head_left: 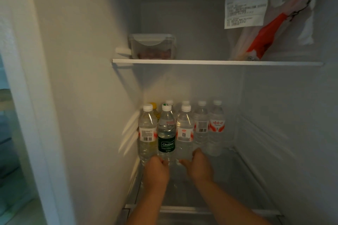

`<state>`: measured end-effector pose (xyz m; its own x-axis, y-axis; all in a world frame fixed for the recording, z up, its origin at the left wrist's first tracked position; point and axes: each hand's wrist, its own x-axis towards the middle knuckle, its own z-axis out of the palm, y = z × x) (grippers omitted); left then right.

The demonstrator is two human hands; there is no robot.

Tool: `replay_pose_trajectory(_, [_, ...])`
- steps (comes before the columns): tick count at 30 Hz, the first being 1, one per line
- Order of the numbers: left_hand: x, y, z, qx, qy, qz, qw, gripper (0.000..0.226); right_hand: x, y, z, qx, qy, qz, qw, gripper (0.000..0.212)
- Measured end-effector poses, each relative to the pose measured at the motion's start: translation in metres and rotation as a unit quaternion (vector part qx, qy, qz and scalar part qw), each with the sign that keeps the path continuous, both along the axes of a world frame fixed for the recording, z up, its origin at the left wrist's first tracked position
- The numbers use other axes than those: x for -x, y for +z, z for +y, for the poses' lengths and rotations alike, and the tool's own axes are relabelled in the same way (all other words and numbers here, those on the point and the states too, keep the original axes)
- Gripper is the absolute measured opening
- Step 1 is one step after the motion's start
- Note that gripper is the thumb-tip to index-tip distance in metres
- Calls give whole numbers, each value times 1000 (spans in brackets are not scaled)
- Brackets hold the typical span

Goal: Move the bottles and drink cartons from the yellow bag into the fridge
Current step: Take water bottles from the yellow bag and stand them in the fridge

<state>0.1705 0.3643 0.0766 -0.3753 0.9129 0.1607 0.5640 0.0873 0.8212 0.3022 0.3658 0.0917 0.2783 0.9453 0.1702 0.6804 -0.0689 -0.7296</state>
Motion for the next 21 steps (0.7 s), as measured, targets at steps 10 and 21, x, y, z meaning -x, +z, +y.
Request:
replay_pose_trajectory(10, [5, 6, -16, -22, -83, -22, 996, 13, -11, 5, -16, 21, 92, 71, 993, 56])
replay_pose_trajectory(21, [22, -36, -126, -207, -101, 279, 932, 27, -23, -43, -122, -152, 15, -271, 950, 52])
